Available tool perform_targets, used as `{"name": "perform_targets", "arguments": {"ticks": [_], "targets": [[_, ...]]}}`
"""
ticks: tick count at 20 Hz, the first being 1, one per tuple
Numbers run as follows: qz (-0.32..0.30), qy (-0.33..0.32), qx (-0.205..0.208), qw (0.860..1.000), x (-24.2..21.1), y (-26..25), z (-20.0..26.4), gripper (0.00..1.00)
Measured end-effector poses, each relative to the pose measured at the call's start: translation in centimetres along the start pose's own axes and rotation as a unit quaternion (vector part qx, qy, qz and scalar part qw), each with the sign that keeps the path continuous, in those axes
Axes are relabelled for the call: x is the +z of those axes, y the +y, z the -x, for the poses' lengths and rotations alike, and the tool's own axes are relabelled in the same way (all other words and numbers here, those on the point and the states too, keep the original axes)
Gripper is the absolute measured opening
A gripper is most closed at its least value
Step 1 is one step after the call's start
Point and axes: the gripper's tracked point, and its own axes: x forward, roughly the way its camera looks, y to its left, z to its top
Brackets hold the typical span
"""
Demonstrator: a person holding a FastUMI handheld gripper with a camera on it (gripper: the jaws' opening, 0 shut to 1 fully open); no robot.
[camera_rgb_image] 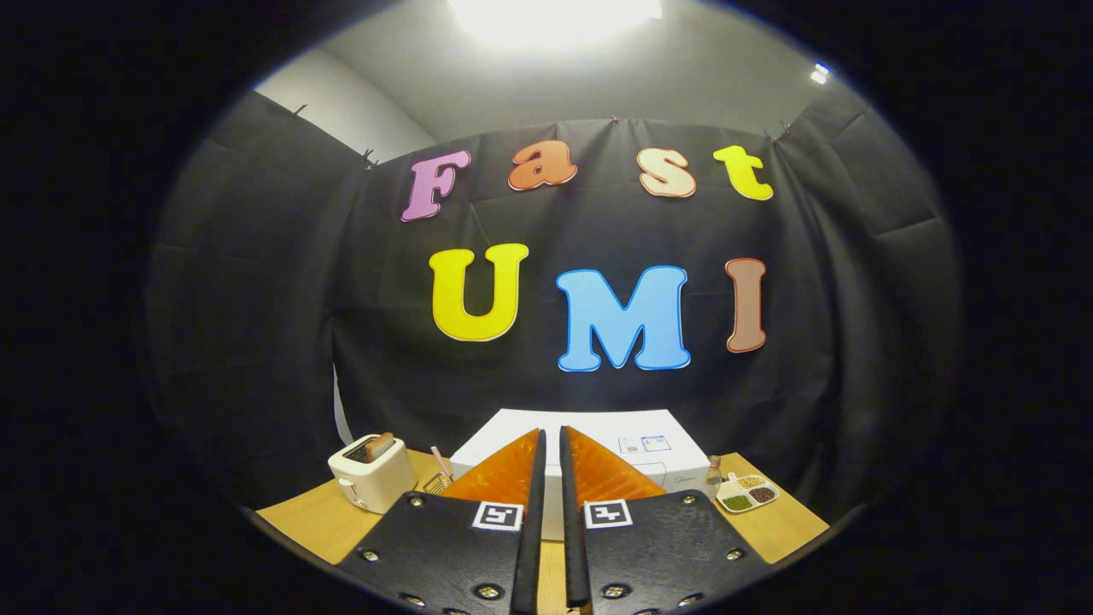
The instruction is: Open the microwave, put the food inside, and close the microwave door.
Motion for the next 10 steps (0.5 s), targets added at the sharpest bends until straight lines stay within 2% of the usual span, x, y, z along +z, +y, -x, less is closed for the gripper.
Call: {"name": "perform_targets", "arguments": {"ticks": [3,6,10], "targets": [[-0.002,-0.007,-0.016,1.000,1.2,-0.1,0.1,0.16],[-0.012,-0.013,-0.035,0.999,1.4,-0.5,-0.1,0.84],[-0.011,-0.016,-0.054,0.998,1.8,-1.4,-0.3,0.94]]}}
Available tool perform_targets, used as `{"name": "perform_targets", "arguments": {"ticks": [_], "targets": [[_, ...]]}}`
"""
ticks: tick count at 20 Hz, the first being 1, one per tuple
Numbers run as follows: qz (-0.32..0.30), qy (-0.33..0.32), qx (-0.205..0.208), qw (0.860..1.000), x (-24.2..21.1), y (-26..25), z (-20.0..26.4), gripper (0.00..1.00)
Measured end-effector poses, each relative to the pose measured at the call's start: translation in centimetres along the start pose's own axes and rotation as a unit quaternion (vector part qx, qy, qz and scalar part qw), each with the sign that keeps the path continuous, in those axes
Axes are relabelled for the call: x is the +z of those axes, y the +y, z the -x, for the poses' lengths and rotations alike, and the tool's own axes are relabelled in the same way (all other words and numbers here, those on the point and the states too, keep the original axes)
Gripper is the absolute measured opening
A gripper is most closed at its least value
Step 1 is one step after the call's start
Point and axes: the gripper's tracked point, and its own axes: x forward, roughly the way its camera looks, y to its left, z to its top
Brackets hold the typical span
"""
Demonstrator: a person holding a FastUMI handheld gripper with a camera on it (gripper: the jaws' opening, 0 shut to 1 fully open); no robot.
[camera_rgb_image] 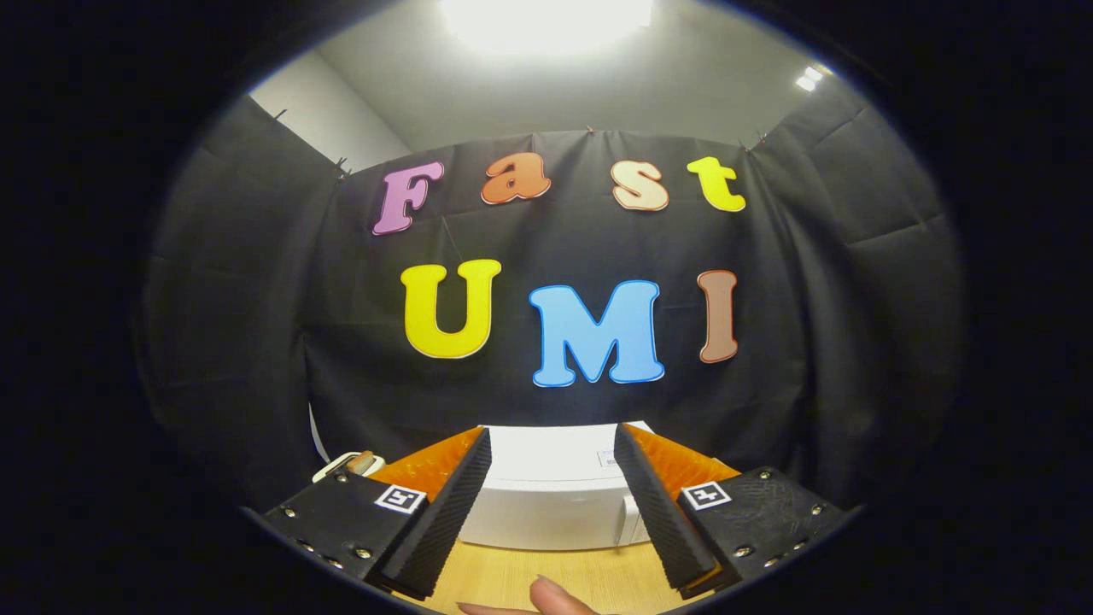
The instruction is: Open the microwave, put the food inside, and close the microwave door.
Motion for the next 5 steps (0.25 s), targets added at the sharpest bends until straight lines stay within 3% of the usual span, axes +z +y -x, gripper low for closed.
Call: {"name": "perform_targets", "arguments": {"ticks": [5], "targets": [[-0.009,-0.014,-0.012,1.000,1.0,-1.2,-0.4,0.94]]}}
